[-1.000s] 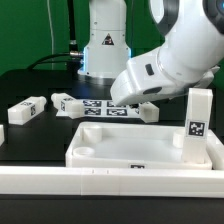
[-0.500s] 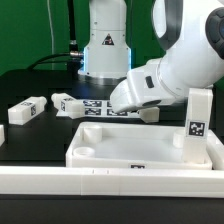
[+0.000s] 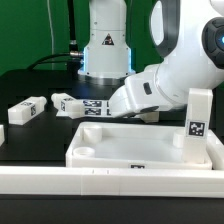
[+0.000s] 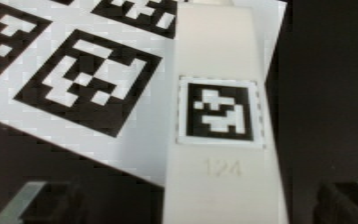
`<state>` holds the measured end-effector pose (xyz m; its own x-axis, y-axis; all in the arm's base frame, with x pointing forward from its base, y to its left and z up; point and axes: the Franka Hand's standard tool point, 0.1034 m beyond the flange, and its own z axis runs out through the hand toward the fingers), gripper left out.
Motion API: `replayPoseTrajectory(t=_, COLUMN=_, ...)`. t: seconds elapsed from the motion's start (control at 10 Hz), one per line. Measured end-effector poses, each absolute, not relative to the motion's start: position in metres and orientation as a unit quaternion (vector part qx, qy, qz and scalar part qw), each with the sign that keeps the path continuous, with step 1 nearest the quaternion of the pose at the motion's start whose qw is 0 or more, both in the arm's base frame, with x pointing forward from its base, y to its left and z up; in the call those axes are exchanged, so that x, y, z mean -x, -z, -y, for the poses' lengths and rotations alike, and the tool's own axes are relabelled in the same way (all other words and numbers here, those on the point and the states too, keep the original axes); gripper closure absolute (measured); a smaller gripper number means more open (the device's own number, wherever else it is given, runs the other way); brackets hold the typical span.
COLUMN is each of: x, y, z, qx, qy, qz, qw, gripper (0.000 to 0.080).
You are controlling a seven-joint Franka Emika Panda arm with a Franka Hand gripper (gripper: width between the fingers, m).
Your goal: Assemble desk
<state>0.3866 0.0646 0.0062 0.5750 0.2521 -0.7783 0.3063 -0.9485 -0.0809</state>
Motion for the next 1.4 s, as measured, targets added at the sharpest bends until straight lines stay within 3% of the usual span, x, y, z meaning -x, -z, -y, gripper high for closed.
replayPoseTrajectory(t=0.3, x=-0.387, y=-0.006, z=-0.065, qx=-0.887, qy=0.433, qz=-0.157, qw=0.031, gripper=0.0165)
replayPoseTrajectory(t=0.5, x=-0.387, y=-0.006, z=-0.065, qx=-0.887, qy=0.434, qz=-0.157, qw=0.031, gripper=0.0515)
replayPoseTrajectory(t=0.9, x=-0.389, y=-0.012, z=-0.064, qx=-0.886, qy=0.433, qz=-0.162, qw=0.027, gripper=0.0511)
replayPoseTrajectory(t=1.2, x=-0.4, y=-0.064, z=-0.047, qx=-0.879, qy=0.447, qz=-0.166, qw=-0.002, gripper=0.0511)
replayPoseTrajectory(t=1.4, x=-0.412, y=-0.077, z=-0.038, qx=-0.879, qy=0.444, qz=-0.175, qw=-0.01, gripper=0.051)
